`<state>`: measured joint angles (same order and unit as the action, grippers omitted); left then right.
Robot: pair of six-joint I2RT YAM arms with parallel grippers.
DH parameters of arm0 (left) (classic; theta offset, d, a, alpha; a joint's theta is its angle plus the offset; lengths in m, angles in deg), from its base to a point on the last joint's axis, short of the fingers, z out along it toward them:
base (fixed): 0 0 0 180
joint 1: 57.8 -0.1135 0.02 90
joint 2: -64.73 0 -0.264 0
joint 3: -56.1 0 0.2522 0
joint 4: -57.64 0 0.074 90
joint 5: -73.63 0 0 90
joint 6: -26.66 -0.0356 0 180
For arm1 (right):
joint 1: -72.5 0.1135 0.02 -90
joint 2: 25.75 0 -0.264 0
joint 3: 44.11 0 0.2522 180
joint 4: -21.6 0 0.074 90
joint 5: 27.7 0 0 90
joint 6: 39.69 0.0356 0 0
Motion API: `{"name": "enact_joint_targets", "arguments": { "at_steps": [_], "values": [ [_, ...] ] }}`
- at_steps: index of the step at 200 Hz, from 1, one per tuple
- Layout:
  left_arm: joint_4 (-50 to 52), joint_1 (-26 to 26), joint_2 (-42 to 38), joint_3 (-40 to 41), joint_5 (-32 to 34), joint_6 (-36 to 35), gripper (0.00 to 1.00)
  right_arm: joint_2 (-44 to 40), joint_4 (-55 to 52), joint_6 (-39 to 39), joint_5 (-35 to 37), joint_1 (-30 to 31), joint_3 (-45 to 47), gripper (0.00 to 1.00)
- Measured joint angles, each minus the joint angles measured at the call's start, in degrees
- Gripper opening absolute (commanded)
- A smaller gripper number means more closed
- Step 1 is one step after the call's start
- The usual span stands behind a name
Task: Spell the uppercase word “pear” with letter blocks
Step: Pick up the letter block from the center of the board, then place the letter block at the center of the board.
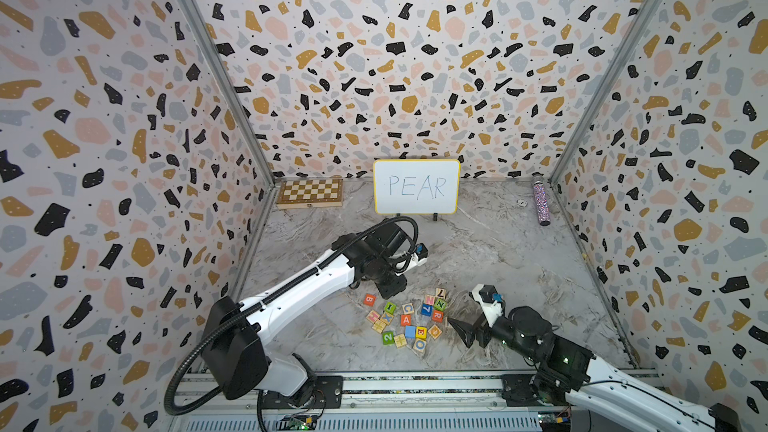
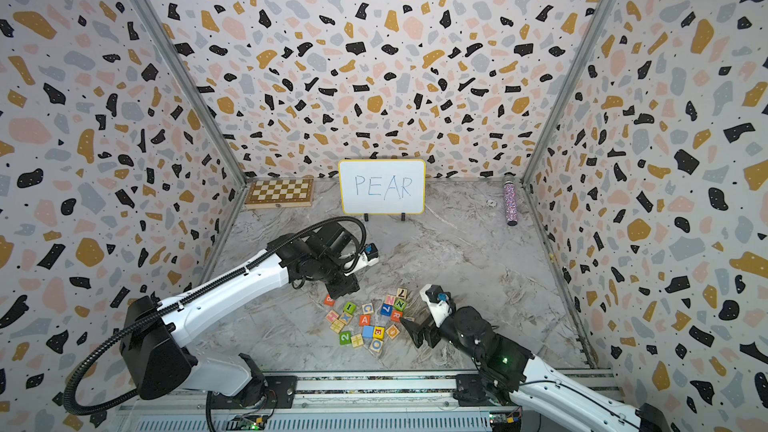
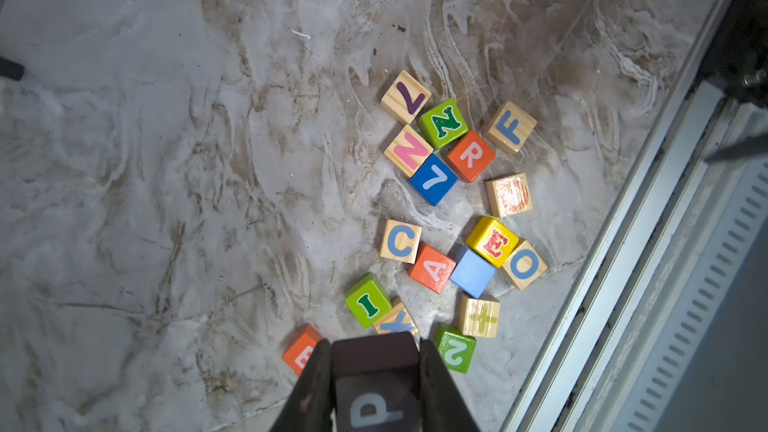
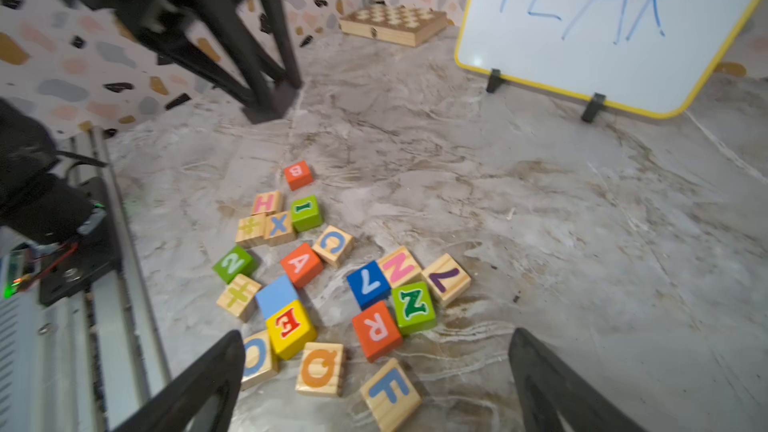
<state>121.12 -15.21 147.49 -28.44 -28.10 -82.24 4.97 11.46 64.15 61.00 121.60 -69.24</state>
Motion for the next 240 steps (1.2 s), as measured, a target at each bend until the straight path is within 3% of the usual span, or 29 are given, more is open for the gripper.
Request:
{"name": "enact_joint_targets", "arguments": {
  "at_steps": [9, 22, 41, 84, 128, 163, 240],
  "values": [
    [0.8, -1.0, 0.7, -1.1, -0.3, -3.2, 0.27, 6.5, 1.6, 0.3, -7.2, -8.2, -2.3, 0.81],
    [2.4, -3.0, 2.3, -3.4, -1.0, -7.1, 0.29, 15.8, 5.1, 1.8, -16.7, -20.1, -6.3, 0.81],
    [3.2, -6.4, 5.6, -6.7, -1.8, -12.5, 0.28, 24.2, 6.8, 1.1, -24.0, -27.0, -10.8, 0.82],
    [5.2, -9.6, 16.2, -13.5, -2.1, -23.5, 0.27, 30.5, 9.1, -1.7, -28.1, -25.9, -17.9, 0.83],
    [4.5, -10.3, 23.2, -15.1, -1.2, -33.2, 0.27, 37.6, 11.9, -3.3, -24.7, -19.1, -18.7, 0.84],
    [1.6, -12.9, 26.9, -15.8, -1.0, -39.1, 0.26, 42.1, 14.0, -4.3, -21.5, -17.8, -19.5, 0.86],
    [-2.4, -16.8, 35.1, -20.6, -1.3, -46.6, 0.27, 46.3, 22.3, -7.0, -14.1, -12.4, -18.7, 0.87]
  ]
}}
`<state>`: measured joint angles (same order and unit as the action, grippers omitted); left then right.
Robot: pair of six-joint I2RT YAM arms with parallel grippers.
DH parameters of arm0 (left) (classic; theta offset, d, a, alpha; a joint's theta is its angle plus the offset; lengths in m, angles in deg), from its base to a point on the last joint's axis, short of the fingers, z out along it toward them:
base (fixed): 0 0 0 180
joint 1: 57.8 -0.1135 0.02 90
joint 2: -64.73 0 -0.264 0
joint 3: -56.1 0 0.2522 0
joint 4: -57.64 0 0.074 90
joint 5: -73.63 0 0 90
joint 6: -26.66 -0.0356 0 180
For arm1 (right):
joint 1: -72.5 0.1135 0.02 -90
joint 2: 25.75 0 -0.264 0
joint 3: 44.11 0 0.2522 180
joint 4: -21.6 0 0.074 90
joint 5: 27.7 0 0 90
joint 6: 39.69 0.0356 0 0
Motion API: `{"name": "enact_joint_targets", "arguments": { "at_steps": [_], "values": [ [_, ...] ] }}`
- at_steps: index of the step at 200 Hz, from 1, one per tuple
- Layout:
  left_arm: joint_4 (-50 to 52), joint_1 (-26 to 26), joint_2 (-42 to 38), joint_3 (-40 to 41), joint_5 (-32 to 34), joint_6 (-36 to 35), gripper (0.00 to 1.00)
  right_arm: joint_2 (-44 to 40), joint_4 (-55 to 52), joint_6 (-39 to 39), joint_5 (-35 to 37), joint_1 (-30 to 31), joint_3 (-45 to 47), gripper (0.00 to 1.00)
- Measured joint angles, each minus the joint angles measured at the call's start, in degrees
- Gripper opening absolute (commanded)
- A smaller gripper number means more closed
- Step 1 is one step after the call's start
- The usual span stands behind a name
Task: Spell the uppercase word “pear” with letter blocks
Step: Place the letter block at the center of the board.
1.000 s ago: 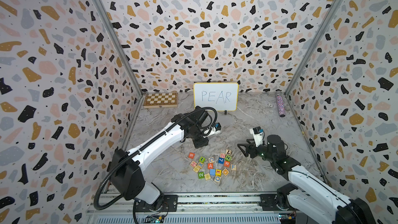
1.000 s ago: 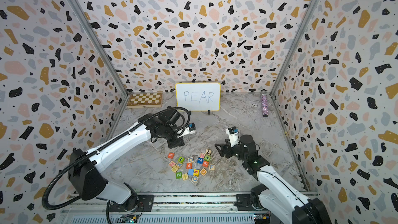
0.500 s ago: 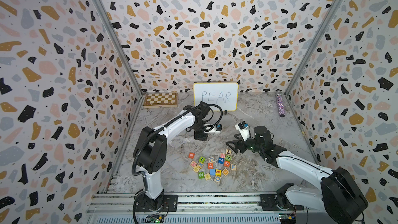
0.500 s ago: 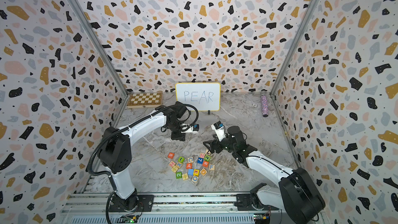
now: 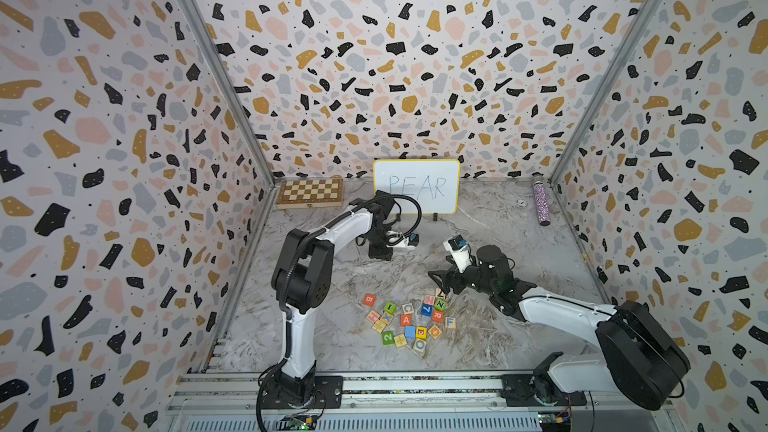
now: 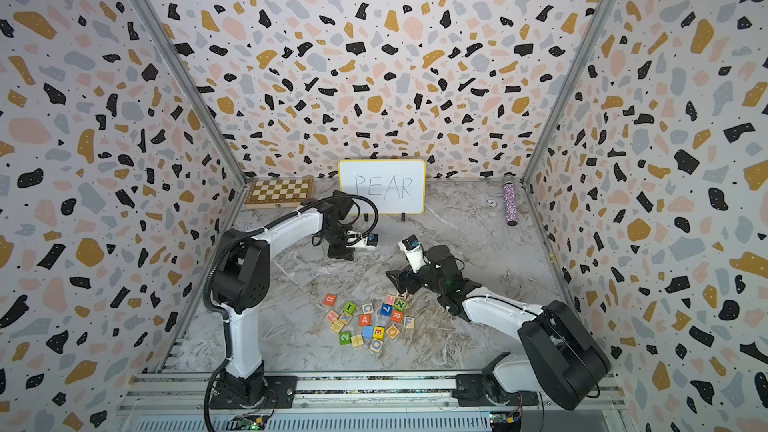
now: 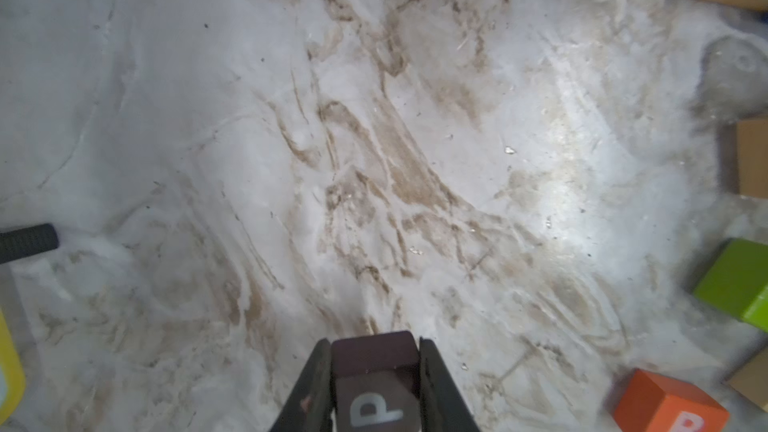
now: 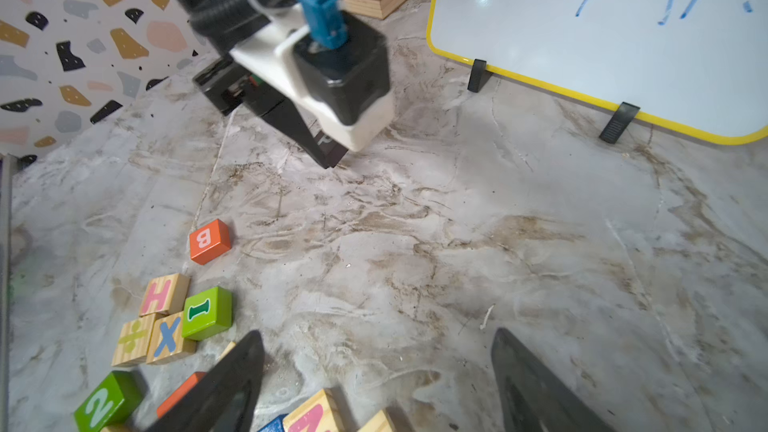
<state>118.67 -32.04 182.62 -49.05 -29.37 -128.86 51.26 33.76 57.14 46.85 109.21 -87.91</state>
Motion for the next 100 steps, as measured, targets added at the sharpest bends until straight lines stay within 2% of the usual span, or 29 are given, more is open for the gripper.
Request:
{"name": "enact_joint_targets", "arguments": {
  "at_steps": [29, 100],
  "values": [
    [-0.9, 0.0, 2.0, -0.5, 0.0, -1.0, 0.27, -0.1, 2.7, -1.0, 2.0, 2.4, 2.2, 0.88],
    [-0.4, -0.3, 4.4, -2.9, 0.7, -1.8, 0.31, -0.1, 6.3, -1.2, 4.6, 2.5, 3.7, 0.91]
  ]
}}
